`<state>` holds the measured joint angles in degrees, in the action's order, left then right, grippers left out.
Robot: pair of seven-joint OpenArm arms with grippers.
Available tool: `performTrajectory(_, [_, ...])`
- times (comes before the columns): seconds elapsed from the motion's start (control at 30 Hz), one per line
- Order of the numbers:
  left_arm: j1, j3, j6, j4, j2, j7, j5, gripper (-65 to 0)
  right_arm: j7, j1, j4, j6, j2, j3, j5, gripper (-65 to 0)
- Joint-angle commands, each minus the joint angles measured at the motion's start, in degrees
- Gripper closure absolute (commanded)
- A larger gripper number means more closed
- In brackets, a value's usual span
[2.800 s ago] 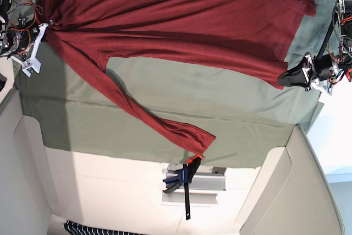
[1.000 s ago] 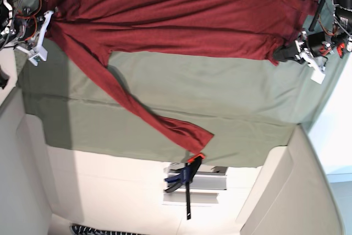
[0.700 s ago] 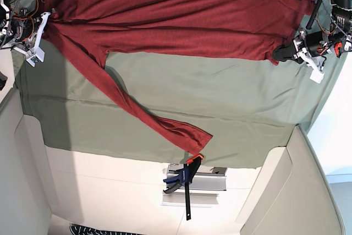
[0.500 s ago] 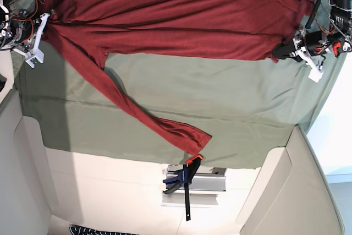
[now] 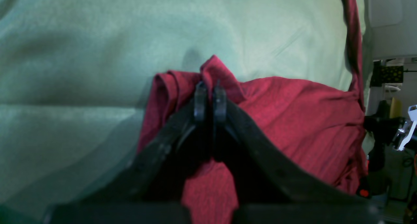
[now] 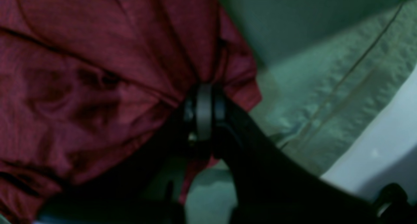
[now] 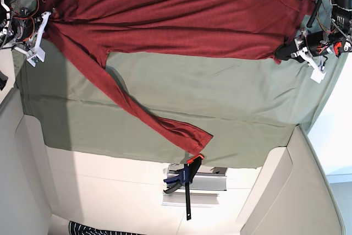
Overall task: Fold the T-shirt properly
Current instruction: 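Hold the shirt with both grippers and pull it slightly further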
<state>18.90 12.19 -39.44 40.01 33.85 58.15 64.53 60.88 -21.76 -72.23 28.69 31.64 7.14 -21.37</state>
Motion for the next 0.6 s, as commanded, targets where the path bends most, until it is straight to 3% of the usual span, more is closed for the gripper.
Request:
performTrajectory(0.0, [1.27,0.37,-0.56,0.87,1.73,-0.98,1.36,0.0,-0.07,-1.22,-0.61,0.0,1.22,-0.52,0.55,0.0])
performTrajectory(0.27, [1.27,3.98,-0.56,0.87,4.11,-0.42,1.92,0.0,-0.48,-1.22,-0.61,0.0,1.2,-0.52,0.55,0.0])
performTrajectory(0.57, [1.25,4.0,-0.56,0.87,3.63,0.79,2.58,0.0,-0.46,-1.22,-0.61,0.0,1.2,-0.52,0.55,0.0])
